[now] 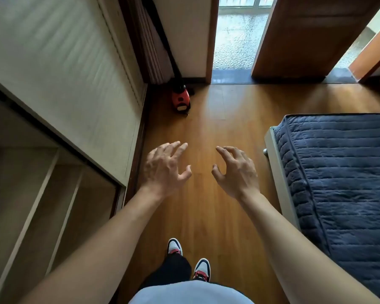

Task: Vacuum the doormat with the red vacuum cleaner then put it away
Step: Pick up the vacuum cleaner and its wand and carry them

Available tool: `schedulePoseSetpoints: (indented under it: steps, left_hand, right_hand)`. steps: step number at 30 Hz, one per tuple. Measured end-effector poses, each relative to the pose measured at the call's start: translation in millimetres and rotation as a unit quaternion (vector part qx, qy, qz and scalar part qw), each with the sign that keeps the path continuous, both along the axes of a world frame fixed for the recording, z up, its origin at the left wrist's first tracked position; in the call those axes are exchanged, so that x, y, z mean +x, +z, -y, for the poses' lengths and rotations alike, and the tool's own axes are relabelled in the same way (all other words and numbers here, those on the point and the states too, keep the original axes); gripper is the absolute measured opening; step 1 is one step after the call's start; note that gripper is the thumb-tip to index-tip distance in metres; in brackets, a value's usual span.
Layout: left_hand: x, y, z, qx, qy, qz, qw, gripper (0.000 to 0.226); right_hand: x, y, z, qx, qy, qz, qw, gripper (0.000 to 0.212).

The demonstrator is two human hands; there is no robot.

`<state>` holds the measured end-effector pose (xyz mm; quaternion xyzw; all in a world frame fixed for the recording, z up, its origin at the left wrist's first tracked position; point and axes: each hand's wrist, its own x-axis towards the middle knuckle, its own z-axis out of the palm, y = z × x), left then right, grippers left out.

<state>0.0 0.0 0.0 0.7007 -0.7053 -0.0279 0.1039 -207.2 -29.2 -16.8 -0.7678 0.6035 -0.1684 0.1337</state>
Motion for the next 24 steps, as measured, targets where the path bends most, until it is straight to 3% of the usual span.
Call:
schedulePoseSetpoints:
  steps: [10,24]
  left_hand:
    - [12.1,-12.0,84.2,-0.011,-0.006,-0.015,1.000,0.065]
    - [91.5,-19.4,324.0,-0.012,-0.013,-0.048,0.999,0.063]
  right_hand:
    - [13.8,-7.9,77.4,0.005,0.001,-0.018,1.000,0.057]
    - [101.0,-2.9,307.7,0.018,-0.027,-0.023,0.999,0.058]
